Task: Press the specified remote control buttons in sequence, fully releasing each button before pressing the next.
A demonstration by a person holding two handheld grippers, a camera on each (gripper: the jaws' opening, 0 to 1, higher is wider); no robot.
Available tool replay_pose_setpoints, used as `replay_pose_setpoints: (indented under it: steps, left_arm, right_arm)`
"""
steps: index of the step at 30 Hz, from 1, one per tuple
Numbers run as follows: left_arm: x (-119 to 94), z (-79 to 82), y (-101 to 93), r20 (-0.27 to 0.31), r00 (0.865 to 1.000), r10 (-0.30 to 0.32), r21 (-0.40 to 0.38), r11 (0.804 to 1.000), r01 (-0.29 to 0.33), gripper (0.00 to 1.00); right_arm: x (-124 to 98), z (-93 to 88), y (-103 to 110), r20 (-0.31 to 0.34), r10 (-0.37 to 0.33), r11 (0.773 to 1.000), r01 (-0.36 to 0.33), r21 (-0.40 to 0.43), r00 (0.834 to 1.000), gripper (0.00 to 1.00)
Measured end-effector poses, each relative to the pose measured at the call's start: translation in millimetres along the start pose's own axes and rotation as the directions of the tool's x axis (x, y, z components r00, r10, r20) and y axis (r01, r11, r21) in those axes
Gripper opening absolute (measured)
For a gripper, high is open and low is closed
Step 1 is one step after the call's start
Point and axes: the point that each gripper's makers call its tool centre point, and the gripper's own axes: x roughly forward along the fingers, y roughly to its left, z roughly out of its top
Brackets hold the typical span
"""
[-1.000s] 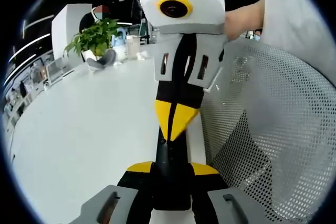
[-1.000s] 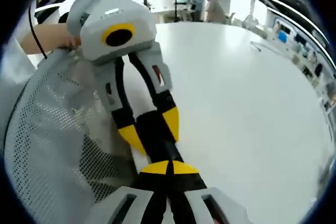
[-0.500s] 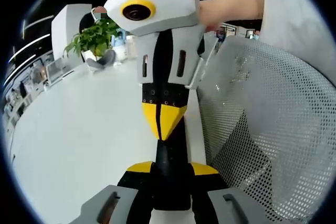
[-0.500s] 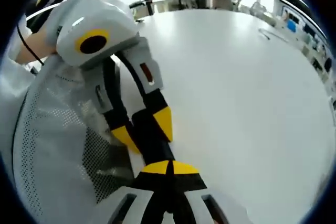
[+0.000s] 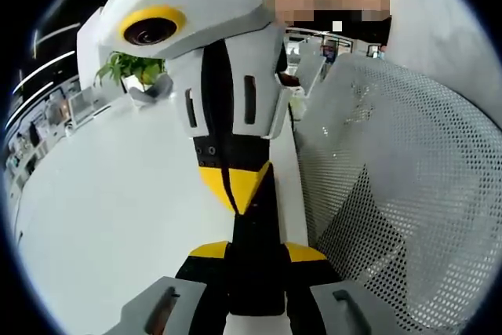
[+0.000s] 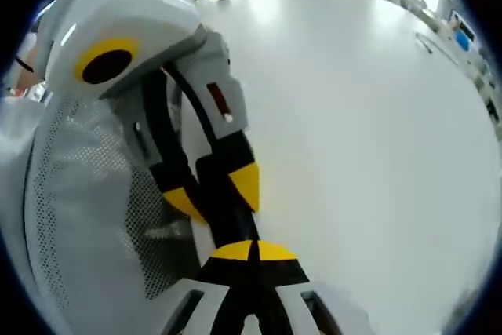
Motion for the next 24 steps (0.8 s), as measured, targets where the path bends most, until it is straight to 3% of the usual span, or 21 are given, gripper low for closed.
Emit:
replay_pose_setpoints:
  steps: [5,10,24]
  left_arm:
    - [-0.2,0.0,-0.1,0.000,1.000,0.000,0.000,1.000,0.000,0.25]
    - [-0.1,0.1,-0.1,-0.001,1.000,0.001,0.000,1.000,-0.001,0.25]
    - [-0.1,0.1,-0.1,-0.001,1.000,0.001,0.000,1.000,-0.001,0.25]
  right_arm:
    - [1.0,-0.2,0.7,-0.058,-0.019,0.999,0.017,-0.042,0.998,0.00]
    - [1.2,-0.4,-0.8,-0.066,-0.039,0.998,0.036,-0.054,0.997,0.00]
    - [0.0,-1.1,-1.4,-0.003,-0.075,0.997,0.075,-0.012,0.997,0.00]
